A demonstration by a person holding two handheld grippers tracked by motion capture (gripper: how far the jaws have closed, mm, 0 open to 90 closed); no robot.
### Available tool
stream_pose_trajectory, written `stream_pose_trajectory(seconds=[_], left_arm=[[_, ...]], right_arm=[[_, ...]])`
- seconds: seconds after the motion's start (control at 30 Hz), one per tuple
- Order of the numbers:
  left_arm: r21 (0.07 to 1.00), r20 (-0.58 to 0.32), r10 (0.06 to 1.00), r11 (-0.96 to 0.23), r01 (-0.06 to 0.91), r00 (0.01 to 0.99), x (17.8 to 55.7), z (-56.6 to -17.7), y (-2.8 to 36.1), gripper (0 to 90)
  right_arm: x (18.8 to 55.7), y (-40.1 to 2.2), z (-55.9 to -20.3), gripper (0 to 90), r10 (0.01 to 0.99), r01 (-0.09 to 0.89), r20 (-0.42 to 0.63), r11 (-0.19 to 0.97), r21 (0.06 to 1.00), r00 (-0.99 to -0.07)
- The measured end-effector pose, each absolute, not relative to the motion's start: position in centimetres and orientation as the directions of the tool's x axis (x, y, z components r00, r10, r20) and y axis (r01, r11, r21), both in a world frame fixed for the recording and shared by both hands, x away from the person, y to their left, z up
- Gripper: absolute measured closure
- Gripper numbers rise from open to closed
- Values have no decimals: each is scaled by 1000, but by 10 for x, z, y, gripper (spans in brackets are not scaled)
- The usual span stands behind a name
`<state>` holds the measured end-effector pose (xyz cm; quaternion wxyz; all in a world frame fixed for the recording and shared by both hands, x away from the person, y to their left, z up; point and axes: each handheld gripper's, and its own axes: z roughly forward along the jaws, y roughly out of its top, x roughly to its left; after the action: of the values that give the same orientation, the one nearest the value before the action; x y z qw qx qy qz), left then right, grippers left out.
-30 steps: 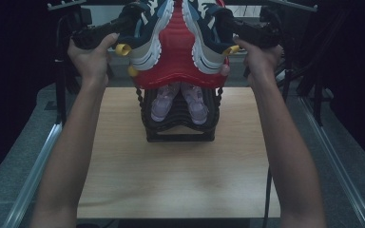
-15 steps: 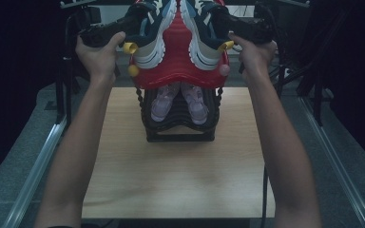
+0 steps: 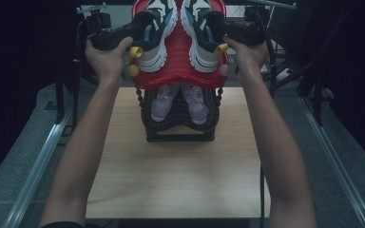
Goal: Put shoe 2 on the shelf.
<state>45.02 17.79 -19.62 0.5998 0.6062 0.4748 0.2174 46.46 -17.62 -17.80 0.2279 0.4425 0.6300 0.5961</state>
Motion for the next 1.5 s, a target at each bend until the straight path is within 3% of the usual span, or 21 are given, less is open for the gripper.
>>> stream_pose_trajectory(seconds=[0.2,0.33,0.77,1.5], left_arm=[[940,-285,845,155,304,453,451,-200,171,710],[944,-276,841,146,297,465,451,-201,168,678],[935,-310,807,161,317,503,449,-196,176,466],[949,-283,794,148,280,538,417,-197,208,459]], right_arm=[[468,-169,-181,688,838,279,210,-73,957,-503],[472,-163,-182,593,822,291,210,-56,955,-529],[468,-165,-181,370,796,278,176,-10,961,-579],[434,-198,-183,368,744,234,215,-81,969,-633]])
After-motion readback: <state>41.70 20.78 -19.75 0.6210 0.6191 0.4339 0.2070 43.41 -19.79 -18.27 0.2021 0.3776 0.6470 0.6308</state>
